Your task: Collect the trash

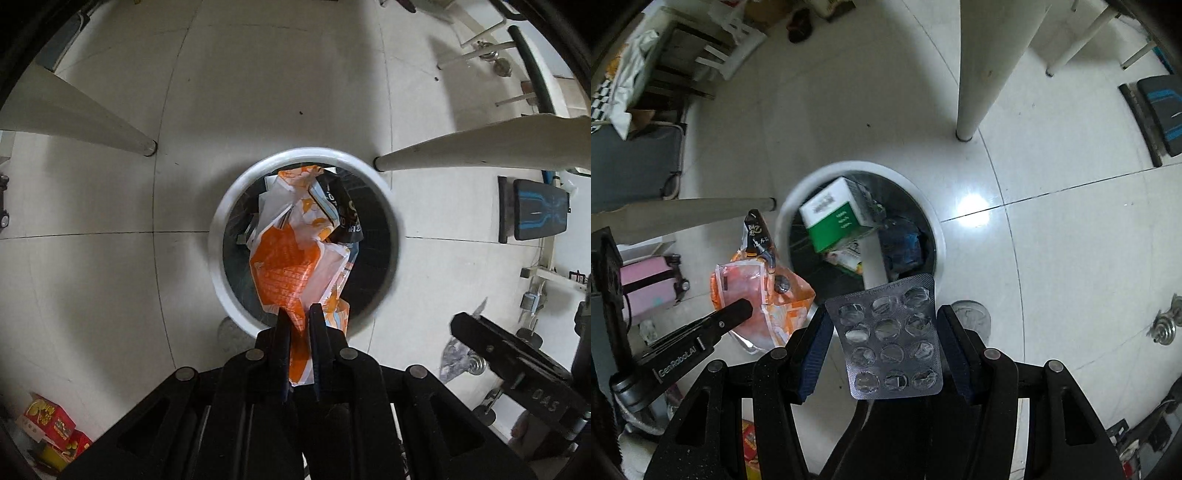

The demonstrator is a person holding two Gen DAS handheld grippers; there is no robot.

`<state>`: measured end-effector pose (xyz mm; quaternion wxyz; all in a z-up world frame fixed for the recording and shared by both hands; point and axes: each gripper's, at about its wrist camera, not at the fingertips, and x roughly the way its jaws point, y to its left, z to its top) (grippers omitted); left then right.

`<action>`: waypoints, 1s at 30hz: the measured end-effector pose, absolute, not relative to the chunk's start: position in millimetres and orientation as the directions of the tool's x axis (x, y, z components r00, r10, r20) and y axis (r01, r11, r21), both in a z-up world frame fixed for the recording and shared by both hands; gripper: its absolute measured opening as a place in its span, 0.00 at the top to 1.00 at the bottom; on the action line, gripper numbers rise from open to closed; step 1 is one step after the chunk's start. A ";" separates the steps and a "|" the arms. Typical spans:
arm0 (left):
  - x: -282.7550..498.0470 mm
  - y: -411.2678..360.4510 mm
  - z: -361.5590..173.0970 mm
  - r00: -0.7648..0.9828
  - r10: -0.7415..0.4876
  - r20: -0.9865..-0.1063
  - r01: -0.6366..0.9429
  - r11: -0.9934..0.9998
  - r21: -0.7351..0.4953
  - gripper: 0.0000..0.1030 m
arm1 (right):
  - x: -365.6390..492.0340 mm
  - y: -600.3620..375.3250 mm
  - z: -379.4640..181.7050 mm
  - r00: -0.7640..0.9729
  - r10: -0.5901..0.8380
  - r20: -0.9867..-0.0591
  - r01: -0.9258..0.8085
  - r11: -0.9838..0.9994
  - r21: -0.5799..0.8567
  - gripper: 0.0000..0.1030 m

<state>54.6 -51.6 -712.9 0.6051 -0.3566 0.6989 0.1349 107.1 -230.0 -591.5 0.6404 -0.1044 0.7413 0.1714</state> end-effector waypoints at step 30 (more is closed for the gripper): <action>-4.9 -44.3 -575.8 0.010 -0.141 -0.990 -0.673 0.731 -0.110 0.05 | 79.4 -221.3 -540.2 -0.109 0.021 -0.994 -0.477 0.876 0.070 0.01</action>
